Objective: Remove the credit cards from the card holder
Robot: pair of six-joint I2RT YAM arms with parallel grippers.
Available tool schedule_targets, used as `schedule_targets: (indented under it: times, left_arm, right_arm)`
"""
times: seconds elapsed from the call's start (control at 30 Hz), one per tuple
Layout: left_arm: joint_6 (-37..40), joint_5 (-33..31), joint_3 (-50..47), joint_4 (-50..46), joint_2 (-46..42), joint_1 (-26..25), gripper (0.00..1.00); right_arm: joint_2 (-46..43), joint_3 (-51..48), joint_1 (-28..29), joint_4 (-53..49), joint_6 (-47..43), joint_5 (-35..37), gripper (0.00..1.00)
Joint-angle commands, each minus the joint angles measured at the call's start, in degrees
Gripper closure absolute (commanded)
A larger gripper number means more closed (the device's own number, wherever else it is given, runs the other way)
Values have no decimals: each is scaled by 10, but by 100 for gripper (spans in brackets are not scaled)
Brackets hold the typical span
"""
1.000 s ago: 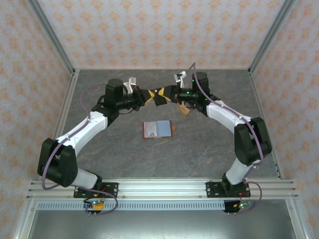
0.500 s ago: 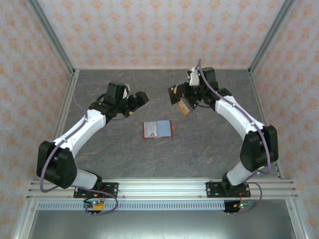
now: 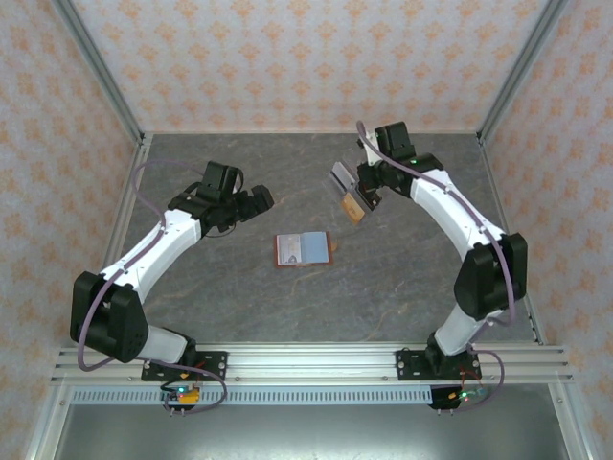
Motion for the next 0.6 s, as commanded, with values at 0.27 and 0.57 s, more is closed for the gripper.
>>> schedule_targets:
  times: [0.27,0.57]
  left_arm:
    - [19,-11,-4,-9,-9,4,0]
    - [27,9,-12,1,-10,4,0]
  right_arm:
    - [97,89,-14,-58,-80,29,100]
    - [130,80,-15,-42,-90,39,100]
